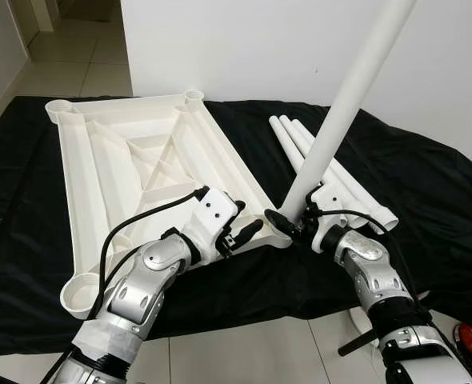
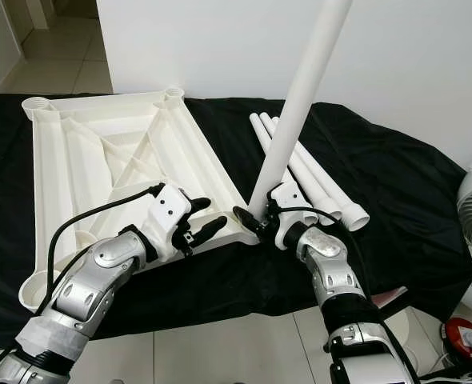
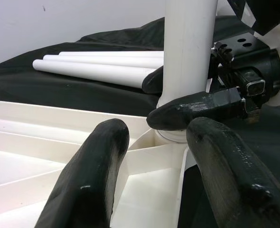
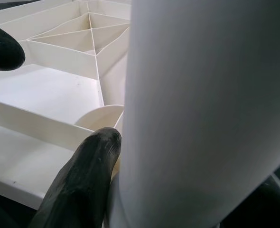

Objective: Building children table

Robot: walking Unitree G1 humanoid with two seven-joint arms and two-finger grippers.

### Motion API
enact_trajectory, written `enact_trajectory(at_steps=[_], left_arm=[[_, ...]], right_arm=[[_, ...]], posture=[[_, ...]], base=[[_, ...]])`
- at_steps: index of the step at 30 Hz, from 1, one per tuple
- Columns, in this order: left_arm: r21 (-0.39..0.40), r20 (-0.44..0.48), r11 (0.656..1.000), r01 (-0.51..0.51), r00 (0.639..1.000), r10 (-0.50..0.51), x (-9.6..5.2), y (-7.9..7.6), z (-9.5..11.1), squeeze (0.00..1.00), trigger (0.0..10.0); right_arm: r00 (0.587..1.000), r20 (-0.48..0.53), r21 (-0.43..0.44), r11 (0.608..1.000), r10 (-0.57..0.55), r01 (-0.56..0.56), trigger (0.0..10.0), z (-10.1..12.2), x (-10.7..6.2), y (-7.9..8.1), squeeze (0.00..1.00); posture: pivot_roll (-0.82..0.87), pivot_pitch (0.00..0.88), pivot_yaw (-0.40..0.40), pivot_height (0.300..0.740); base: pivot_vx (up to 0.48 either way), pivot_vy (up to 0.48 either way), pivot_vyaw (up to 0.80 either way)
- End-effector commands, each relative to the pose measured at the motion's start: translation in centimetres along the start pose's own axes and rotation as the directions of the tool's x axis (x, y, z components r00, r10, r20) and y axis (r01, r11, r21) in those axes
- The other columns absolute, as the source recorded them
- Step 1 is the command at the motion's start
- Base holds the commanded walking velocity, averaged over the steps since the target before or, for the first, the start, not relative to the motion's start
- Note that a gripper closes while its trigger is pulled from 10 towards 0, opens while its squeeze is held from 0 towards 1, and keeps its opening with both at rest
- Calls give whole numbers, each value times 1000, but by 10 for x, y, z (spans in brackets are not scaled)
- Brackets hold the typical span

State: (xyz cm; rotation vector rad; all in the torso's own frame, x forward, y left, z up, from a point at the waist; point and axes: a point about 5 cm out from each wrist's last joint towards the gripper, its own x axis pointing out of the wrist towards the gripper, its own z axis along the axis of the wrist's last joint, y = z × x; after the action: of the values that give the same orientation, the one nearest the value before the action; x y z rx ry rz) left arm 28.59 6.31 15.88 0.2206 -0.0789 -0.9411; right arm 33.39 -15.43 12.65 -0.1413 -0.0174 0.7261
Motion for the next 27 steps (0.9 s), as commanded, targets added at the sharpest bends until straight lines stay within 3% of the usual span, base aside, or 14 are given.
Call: enact_trajectory(at_steps=[1,2,3,17,19,20,21,23,24,26,27], left_arm=[[-4,-1,999,-32,999,32,0,0,1,0,10000],[-4,-1,999,-32,999,32,0,0,1,0,10000],[-4,-2,999,-33,999,33,0,1,1,0,10000],[-9,-4,1000,-27,1000,27,0,-1,1,0,10000],[-10,-5,1000,-26,1000,26,0,-1,0,0,10000],[-11,-6,1000,-25,1000,25,0,0,0,0,10000],[-11,-6,1000,-25,1000,25,0,0,0,0,10000],[-12,-5,1000,-23,1000,23,0,1,0,0,10000],[-12,-5,1000,-23,1000,23,0,1,0,0,10000],[-11,-4,1000,-21,1000,21,1,1,1,0,10000],[-11,-4,1000,-21,1000,21,1,1,1,0,10000]], right_arm=[[997,-74,29,999,-12,14,0,-17,-3,3,0],[997,-74,29,999,-12,14,0,-17,-3,3,0],[995,-94,27,999,-40,43,10000,-21,-3,3,0],[952,-132,77,954,-278,289,10000,-27,9,10,0],[933,-139,105,931,-333,349,10000,-27,12,13,0],[905,-146,137,898,-399,418,10000,-26,15,16,0],[905,-146,137,898,-399,418,10000,-26,15,16,0],[831,-169,196,808,-530,555,10000,-25,19,23,0],[831,-169,196,808,-530,555,10000,-25,19,23,0],[774,-154,236,738,-614,632,10000,-20,20,26,0],[774,-154,236,738,-614,632,10000,-20,20,26,0]], posture=[[81,23,-78,740],[81,23,-78,740],[80,25,-77,740],[71,38,-68,740],[70,40,-66,740],[67,40,-66,740],[67,40,-66,740],[67,33,-66,740],[67,33,-66,740],[67,30,-66,740],[67,30,-66,740]], base=[[0,0,0],[0,0,0],[0,0,0],[0,0,0],[0,0,0],[0,0,0],[0,0,0],[0,0,0],[0,0,0],[0,0,0],[0,0,0]])
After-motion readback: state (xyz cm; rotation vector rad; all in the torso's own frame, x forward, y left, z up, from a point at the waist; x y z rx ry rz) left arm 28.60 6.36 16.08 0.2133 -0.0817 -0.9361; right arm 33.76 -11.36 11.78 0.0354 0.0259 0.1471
